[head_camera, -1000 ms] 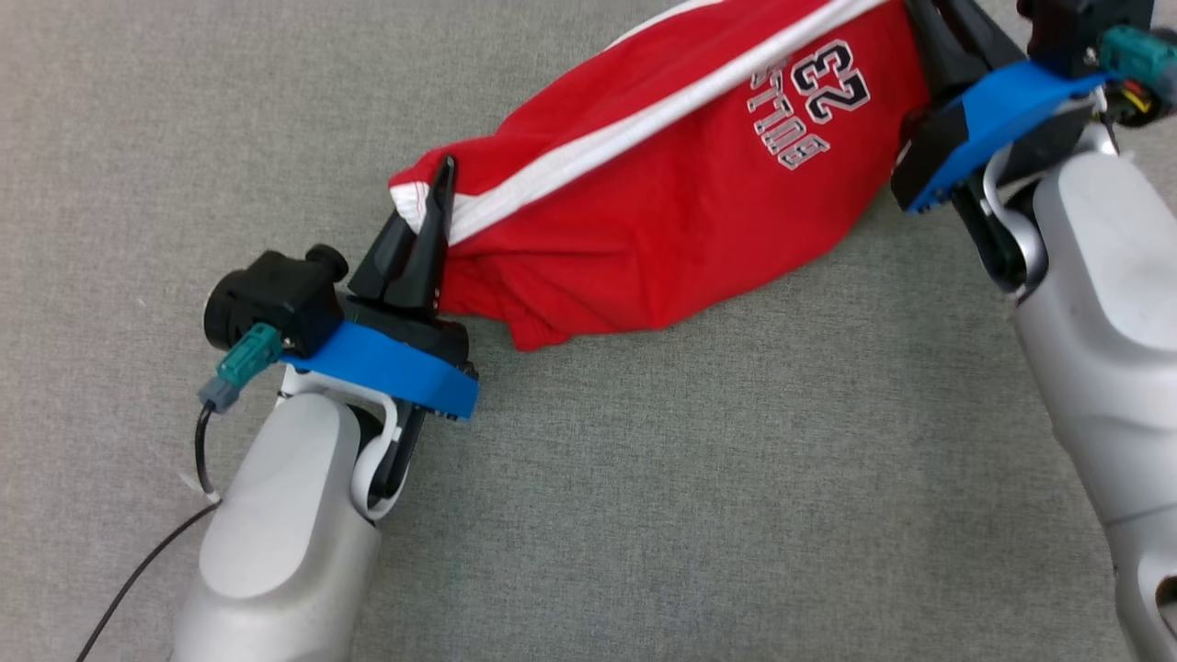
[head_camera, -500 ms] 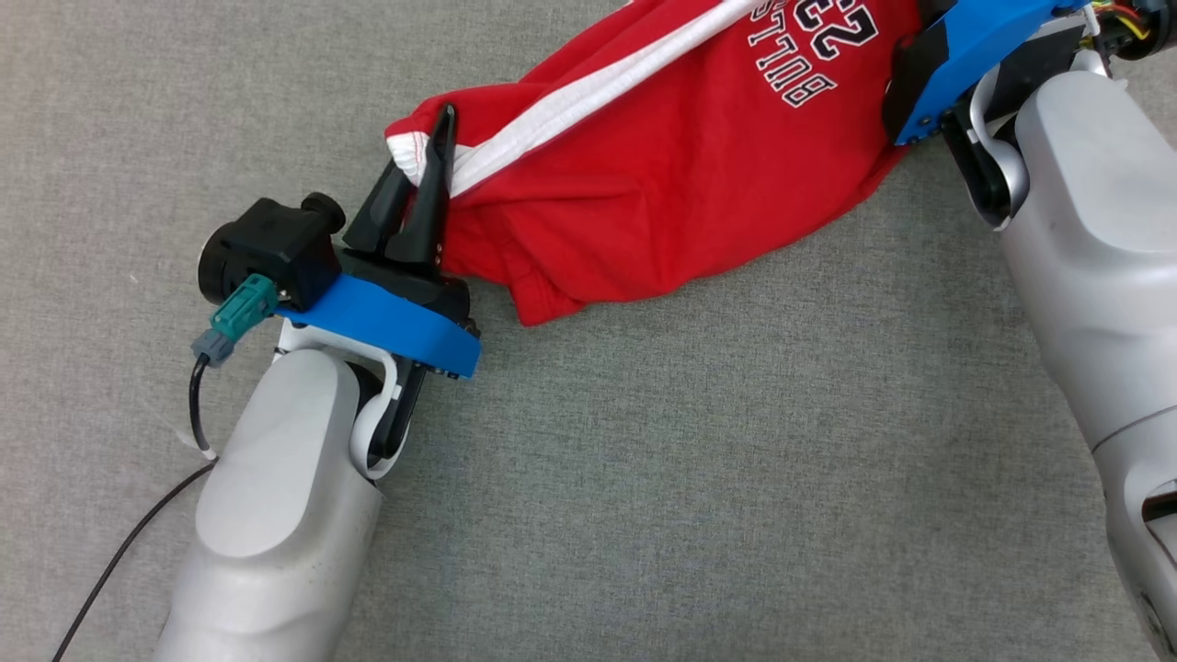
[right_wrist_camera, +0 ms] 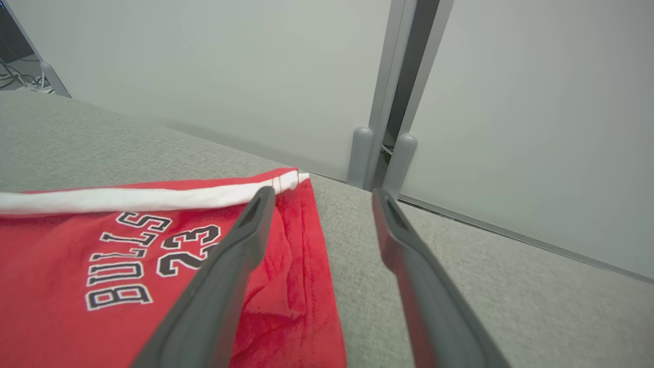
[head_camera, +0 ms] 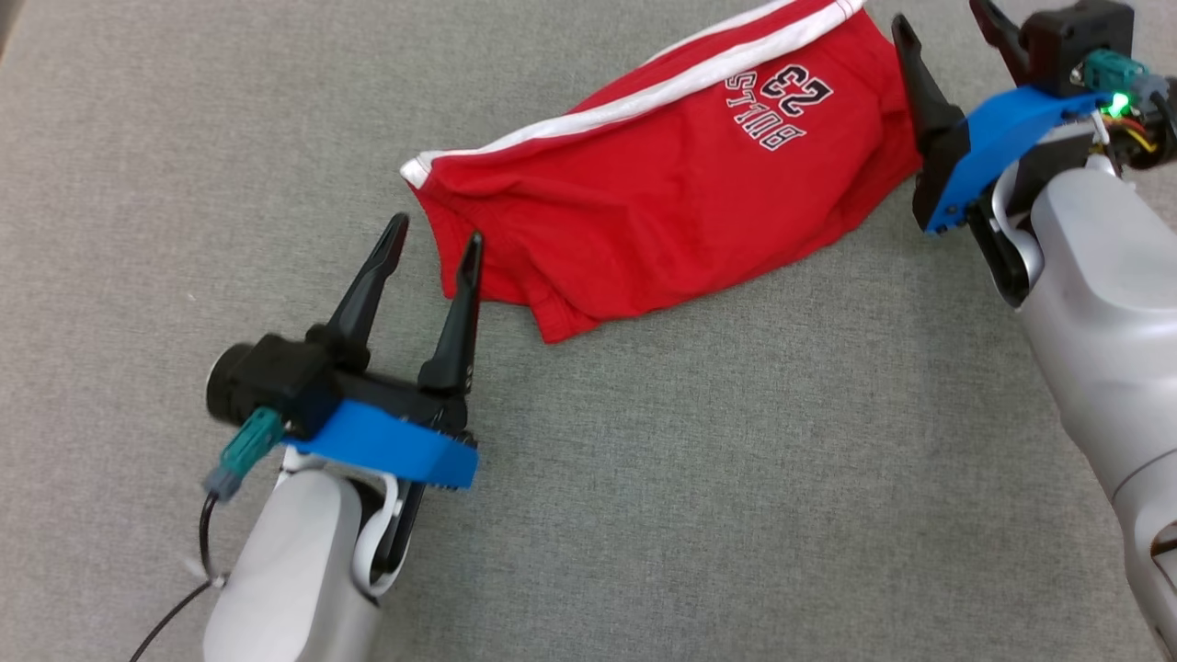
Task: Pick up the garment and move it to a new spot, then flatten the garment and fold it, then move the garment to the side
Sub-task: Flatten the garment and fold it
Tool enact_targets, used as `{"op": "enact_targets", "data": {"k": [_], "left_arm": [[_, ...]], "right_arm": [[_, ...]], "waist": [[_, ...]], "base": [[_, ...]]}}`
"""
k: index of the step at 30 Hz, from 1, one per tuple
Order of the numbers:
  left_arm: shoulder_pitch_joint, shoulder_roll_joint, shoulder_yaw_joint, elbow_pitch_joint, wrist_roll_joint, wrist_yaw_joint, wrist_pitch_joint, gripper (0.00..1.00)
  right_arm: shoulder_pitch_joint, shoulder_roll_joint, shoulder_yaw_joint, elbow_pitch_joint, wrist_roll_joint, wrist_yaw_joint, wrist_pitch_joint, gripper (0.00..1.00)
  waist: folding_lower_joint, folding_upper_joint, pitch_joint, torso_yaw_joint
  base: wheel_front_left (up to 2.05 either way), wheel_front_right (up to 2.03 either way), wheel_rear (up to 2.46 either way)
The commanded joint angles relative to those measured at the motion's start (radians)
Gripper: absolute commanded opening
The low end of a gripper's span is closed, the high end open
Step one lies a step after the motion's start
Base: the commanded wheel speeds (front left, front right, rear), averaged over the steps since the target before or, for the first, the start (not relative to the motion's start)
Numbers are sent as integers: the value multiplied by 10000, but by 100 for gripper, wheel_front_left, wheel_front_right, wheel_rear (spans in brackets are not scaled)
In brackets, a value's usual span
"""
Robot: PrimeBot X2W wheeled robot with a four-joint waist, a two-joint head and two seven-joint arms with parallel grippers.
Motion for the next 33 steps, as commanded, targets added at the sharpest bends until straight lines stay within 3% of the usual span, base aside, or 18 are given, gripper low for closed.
{"op": "enact_targets", "data": {"k": [1,15,24,27,33], "left_arm": [[351,39,166,-236,111,75,-38,100],[1873,77,2378,-2401,940,357,-33,100],[2144,33,2595,-2855,829,468,-33,100],[2158,35,2518,-2864,724,554,-33,100],[2237,36,2513,-2742,744,590,-33,100]], "right_arm": [[202,-101,58,137,139,-4,-45,100],[500,-473,525,974,615,-4,695,100],[772,-518,826,1268,939,-4,2223,100],[905,-463,967,1237,1161,-2,2635,4],[1053,-511,1081,770,1655,-7,2241,0]], "waist": [[0,-1,-171,69],[0,-1,-297,668],[0,-1,-199,920],[0,-1,-221,913],[0,-1,-507,637]], "base": [[0,0,0],[0,0,0],[0,0,0],[0,0,0],[0,0,0]]}}
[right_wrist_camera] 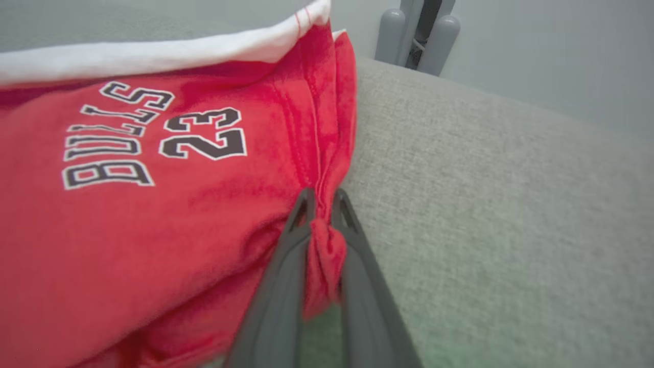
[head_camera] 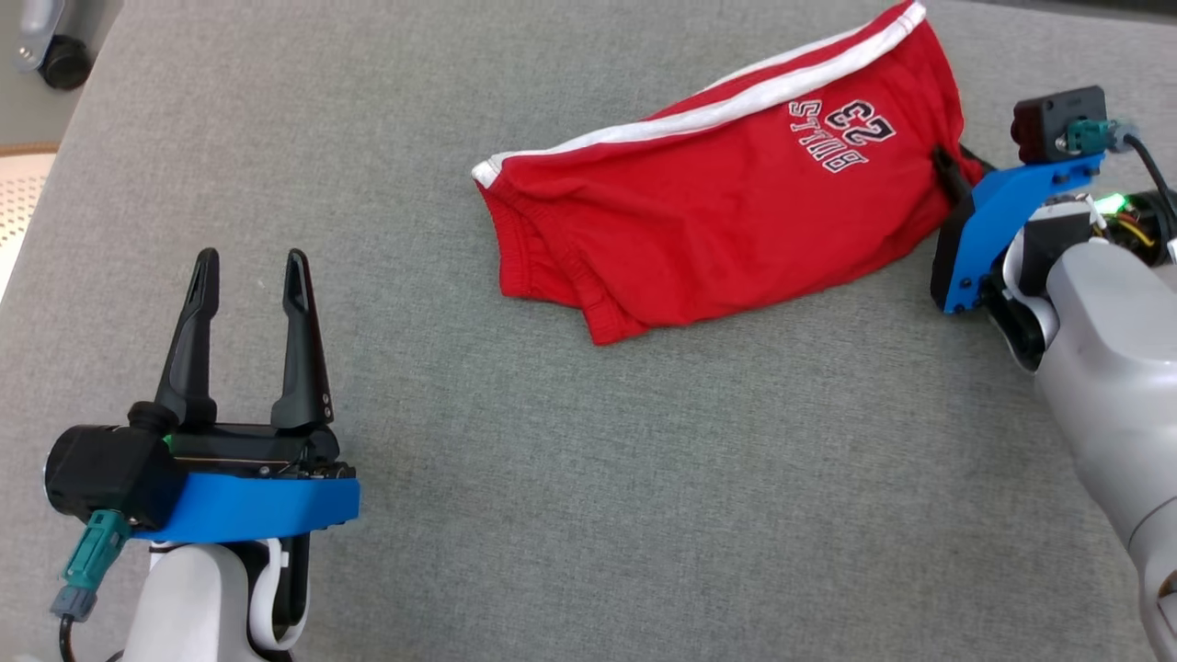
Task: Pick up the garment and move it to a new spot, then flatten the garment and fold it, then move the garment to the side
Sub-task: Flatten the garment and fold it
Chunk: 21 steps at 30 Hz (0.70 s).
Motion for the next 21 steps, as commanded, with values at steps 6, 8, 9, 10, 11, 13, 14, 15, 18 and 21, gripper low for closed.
{"op": "enact_targets", "data": {"k": [6,8,9,10,11,13,14,15,18,21], "left_arm": [[274,32,132,178,196,-129,-28,100],[355,30,168,230,258,-168,-28,100],[409,31,186,267,292,-185,-28,100],[470,30,201,300,301,-220,-28,100],[515,31,229,321,317,-228,-28,100],[636,31,269,338,358,-254,-28,100],[706,29,280,363,369,-261,-28,100],[764,31,300,372,374,-267,-28,100],[941,31,345,425,404,-296,-28,100],[1108,31,389,461,436,-316,-28,100]], "right_arm": [[847,-73,96,-346,494,-9,-973,0],[1163,-80,83,-498,695,-9,-1325,0],[1359,-87,93,-565,805,-9,-1468,0],[1563,-106,77,-641,938,-9,-1617,0],[1755,-127,71,-723,1045,-9,-1730,0],[2204,-163,-10,-900,1296,-9,-1944,0],[2436,-196,-81,-987,1437,-9,-2034,0],[2667,-230,-134,-1072,1551,-9,-2106,0],[3374,-324,-392,-1353,1907,-9,-2273,0],[3973,-527,-747,-1600,2196,-9,-2358,0]], "waist": [[1,0,-630,-645],[1,0,-829,-873],[1,0,-926,-981],[1,0,-1019,-1082],[1,0,-1100,-1177],[1,0,-1264,-1356],[1,0,-1340,-1443],[1,0,-1407,-1524],[1,0,-1591,-1728],[1,0,-1767,-1881]], "base": [[0,0,0],[0,0,0],[0,0,0],[0,0,0],[0,0,0],[0,0,0],[0,0,0],[0,0,0],[0,0,0],[0,0,0]]}}
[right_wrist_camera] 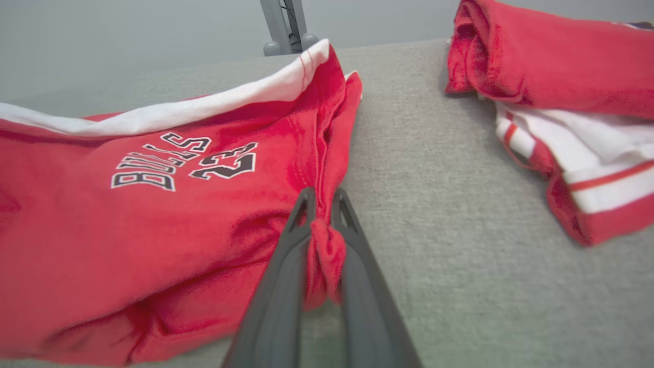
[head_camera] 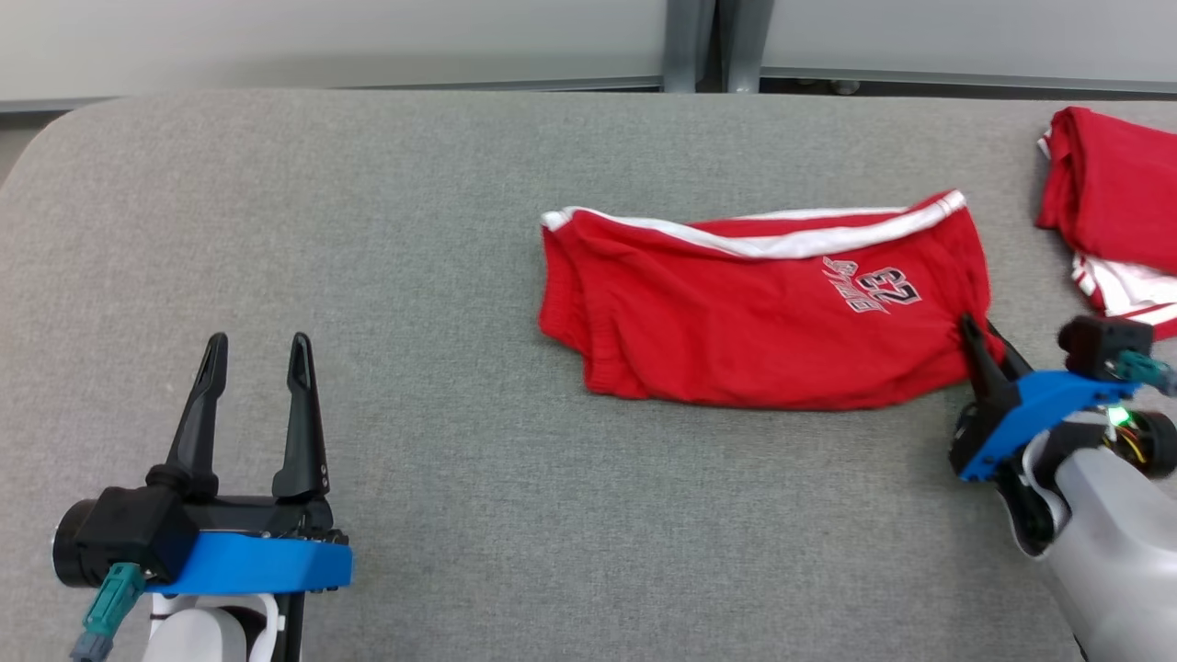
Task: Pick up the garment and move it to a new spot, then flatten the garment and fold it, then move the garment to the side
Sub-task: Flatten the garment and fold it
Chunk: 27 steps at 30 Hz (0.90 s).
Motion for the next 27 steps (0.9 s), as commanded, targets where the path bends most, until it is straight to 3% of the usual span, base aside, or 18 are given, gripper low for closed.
{"op": "enact_targets", "data": {"k": [1,6,13,19,27], "left_arm": [[143,36,72,18,79,-42,-28,100],[303,36,31,48,78,-58,-28,100],[330,34,-53,110,33,-79,-28,100],[297,34,-127,161,-7,-78,-28,100],[341,34,-250,202,-160,-20,-28,100]], "right_arm": [[318,-174,-139,-89,115,-7,-59,0],[894,-471,-578,-296,77,-7,-91,0],[886,-404,-1073,-827,-353,-6,-95,0],[522,-100,-1339,-1428,-885,-6,-97,0],[-68,922,-1025,-2346,-1796,-6,61,0]], "waist": [[0,-1,-173,-167],[0,-1,-300,-288],[0,-1,-391,-284],[0,-1,-474,-178],[0,-1,-561,129]], "base": [[0,0,0],[0,0,0],[0,0,0],[0,0,0],[0,0,0]]}}
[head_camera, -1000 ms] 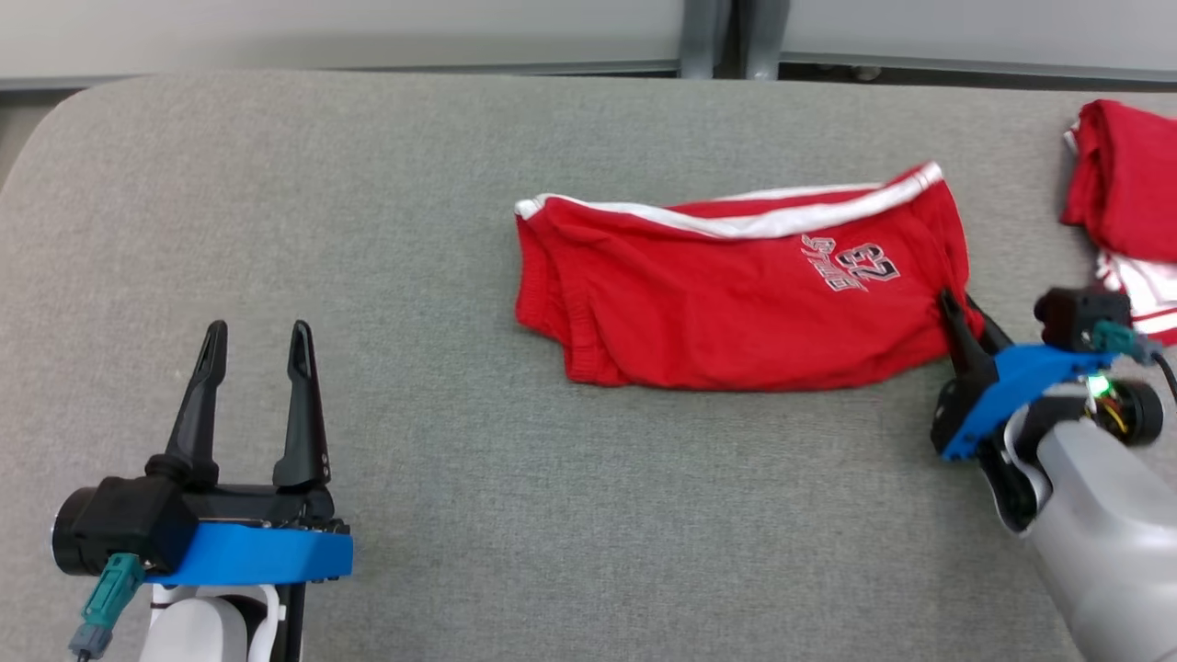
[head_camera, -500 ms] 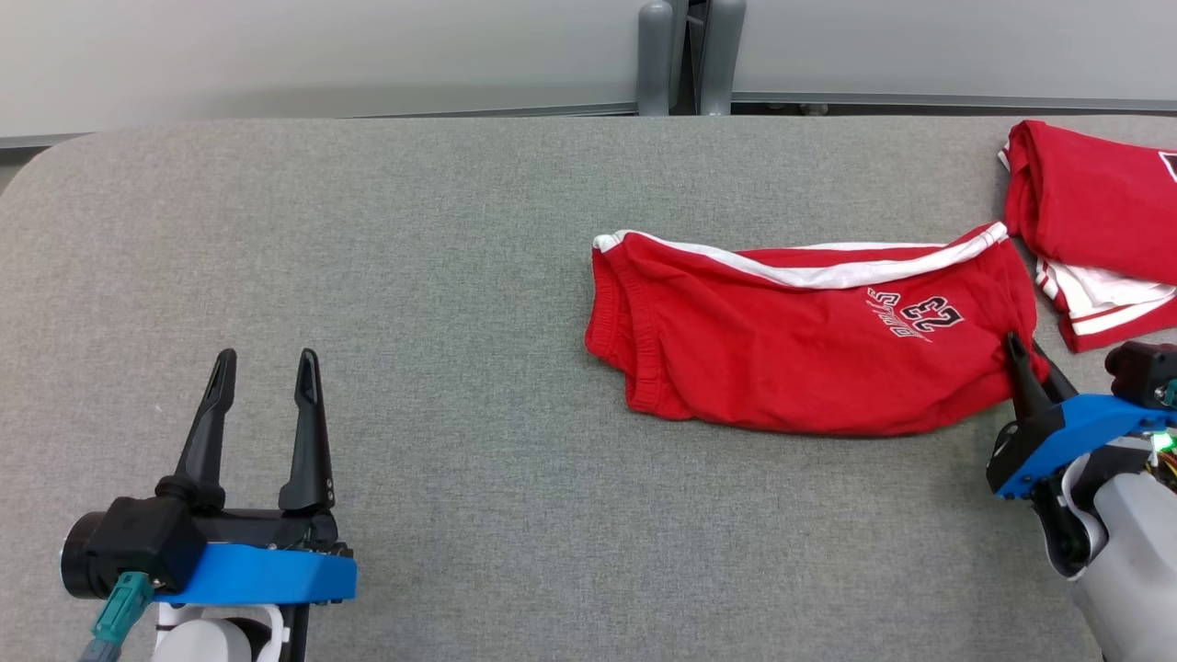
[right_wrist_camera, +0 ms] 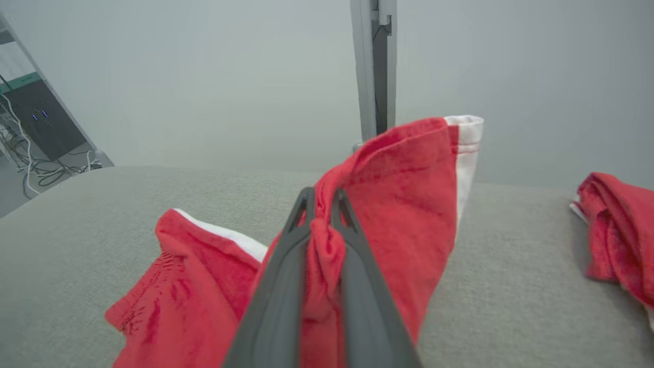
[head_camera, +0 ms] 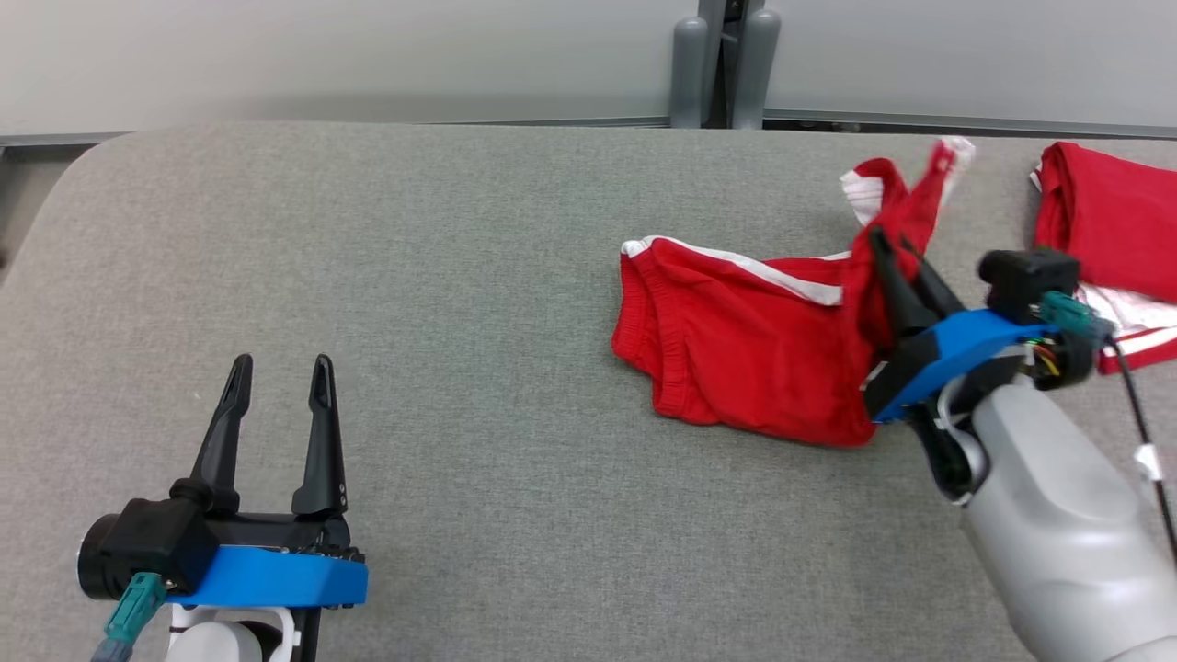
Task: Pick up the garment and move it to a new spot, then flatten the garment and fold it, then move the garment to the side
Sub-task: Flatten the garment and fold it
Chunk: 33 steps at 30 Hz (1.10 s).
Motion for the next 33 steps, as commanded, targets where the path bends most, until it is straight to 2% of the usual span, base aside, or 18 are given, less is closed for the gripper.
{"op": "enact_targets", "data": {"k": [1,13,30,31,32,33], "left_arm": [[75,36,-5,-3,-30,34,-28,100],[80,36,-136,-19,-185,154,-28,100],[-24,36,-312,75,-330,223,-27,100],[-12,36,-307,79,-329,228,-27,100],[-2,36,-308,86,-326,216,-27,100],[7,36,-304,93,-323,227,-27,100]], "right_arm": [[-52,108,58,-55,-83,-4,27,0],[226,1209,1214,-565,-592,-4,360,0],[896,1481,2809,-479,-131,-4,-22,0],[884,1471,2835,-524,-125,-4,-59,25],[863,1431,2915,-594,-196,-4,-94,65],[850,1381,2960,-677,-286,-4,-135,100]], "waist": [[0,-1,3,63],[0,-1,92,530],[0,-1,207,709],[0,-1,203,694],[0,-1,196,674],[0,-1,182,643]], "base": [[0,0,0],[0,0,0],[0,0,0],[0,0,0],[0,0,0],[0,0,0]]}}
